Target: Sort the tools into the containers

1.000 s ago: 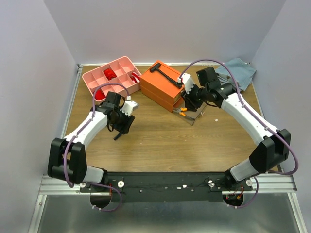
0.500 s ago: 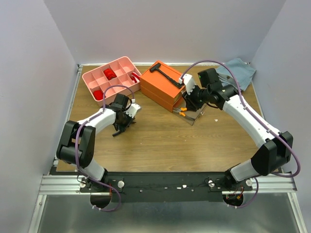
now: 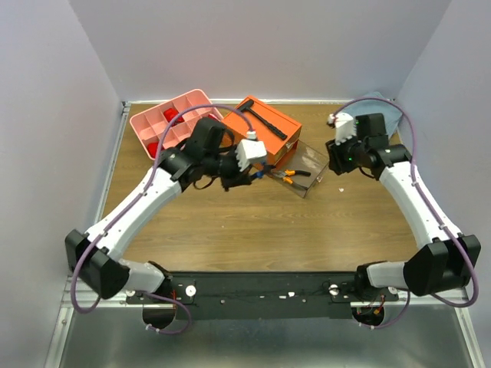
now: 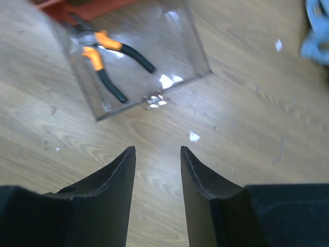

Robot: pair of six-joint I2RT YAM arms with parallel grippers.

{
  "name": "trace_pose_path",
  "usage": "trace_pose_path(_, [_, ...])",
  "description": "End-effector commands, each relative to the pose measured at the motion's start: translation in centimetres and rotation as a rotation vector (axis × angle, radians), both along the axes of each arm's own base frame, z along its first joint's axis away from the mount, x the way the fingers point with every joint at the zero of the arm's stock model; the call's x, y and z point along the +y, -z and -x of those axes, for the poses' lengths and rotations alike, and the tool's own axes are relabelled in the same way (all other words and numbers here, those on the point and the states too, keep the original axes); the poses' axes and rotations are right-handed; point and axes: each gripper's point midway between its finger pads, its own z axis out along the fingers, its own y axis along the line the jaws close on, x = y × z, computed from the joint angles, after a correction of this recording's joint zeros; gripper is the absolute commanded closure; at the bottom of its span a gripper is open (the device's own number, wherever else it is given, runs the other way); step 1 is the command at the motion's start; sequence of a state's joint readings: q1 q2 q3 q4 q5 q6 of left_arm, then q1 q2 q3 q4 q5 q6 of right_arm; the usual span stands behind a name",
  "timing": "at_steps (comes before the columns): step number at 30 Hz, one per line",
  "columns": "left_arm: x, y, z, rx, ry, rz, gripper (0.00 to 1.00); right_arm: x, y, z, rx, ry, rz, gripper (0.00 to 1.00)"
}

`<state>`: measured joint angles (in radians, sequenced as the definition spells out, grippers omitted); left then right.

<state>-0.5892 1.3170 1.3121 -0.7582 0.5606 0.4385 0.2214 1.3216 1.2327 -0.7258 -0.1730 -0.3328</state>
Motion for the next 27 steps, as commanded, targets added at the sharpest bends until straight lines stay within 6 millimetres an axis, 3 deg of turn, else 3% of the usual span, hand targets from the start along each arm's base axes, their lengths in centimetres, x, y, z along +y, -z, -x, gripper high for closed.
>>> trace_pose_path(1, [-7.4, -3.1, 0.4, 0.050, 0.135, 0.155, 1.00, -4.1, 1.2, -0.3, 0.090, 0.245, -0.106, 0.52])
trace_pose_path(2, [-8.7, -3.5, -0.1, 0.027, 0.134, 0.167, 1.00, -4.7, 1.3, -0.3, 0.098, 0.268, -0.119, 0.52])
trace_pose_path(3, [-10.5, -2.4, 0.0, 0.048, 0.150, 0.149, 1.00, -5.6, 1.3, -0.4, 0.102, 0.298, -0.137, 0.52])
trace_pose_path(5, [-13.1, -3.8, -0.9, 0.038, 0.123, 0.180, 1.00, -5.8, 1.4, -0.4, 0.105, 0.310, -0.142, 0.52])
trace_pose_path(6, [-15.0, -2.3, -1.0, 0.081, 0.127, 0.166, 1.00, -6.8, 1.4, -0.6, 0.098, 0.344, -0.151, 0.52])
trace_pose_path(8, [-17.5, -4.5, -2.2, 0.119, 0.080, 0.245, 1.00, -7.1, 1.0, -0.4, 0.085, 0.356, -0.167, 0.52])
trace_pose_path(9, [-18.7, -3.3, -3.0, 0.160, 0.060, 0.243, 1.00, -7.2, 0.8, -0.3, 0.077, 0.363, -0.175, 0.52])
trace_pose_path(10, [-19.6, -3.3, -3.5, 0.171, 0.051, 0.260, 1.00, -7.4, 0.7, -0.2, 0.071, 0.366, -0.177, 0.52])
trace_pose_path(11, [-20.6, -4.7, -4.2, 0.188, 0.027, 0.305, 1.00, -7.3, 0.6, 0.3, 0.067, 0.365, -0.180, 0.52])
trace_pose_path(12, [-21.5, -3.1, -5.0, 0.215, 0.018, 0.291, 1.00, -7.4, 0.7, 0.6, 0.067, 0.366, -0.178, 0.52])
trace_pose_path(14, [-22.6, -3.4, -5.8, 0.216, 0.022, 0.320, 1.00, -7.7, 0.7, 1.1, 0.066, 0.375, -0.177, 0.52])
trace_pose_path(15, [-23.1, -2.0, -6.1, 0.265, 0.015, 0.316, 1.00, -7.8, 1.2, 1.6, 0.080, 0.380, -0.178, 0.52])
trace_pose_path(17, [-23.7, -1.3, -6.7, 0.299, 0.008, 0.331, 1.00, -8.0, 1.6, 2.1, 0.086, 0.387, -0.180, 0.52])
trace_pose_path(18, [-23.9, 0.4, -7.3, 0.320, -0.013, 0.310, 1.00, -8.2, 1.9, 2.6, 0.091, 0.399, -0.186, 0.52])
trace_pose_path(20, [-23.8, 1.4, -8.6, 0.353, -0.051, 0.308, 1.00, -8.3, 2.2, 3.0, 0.098, 0.409, -0.198, 0.52])
trace_pose_path(21, [-23.9, 2.9, -9.1, 0.380, -0.066, 0.294, 1.00, -8.4, 2.6, 3.4, 0.107, 0.420, -0.209, 0.52])
trace_pose_path(27, [-23.7, 5.7, -10.9, 0.520, -0.059, 0.331, 0.99, -9.1, 3.6, 4.5, 0.129, 0.458, -0.229, 0.52])
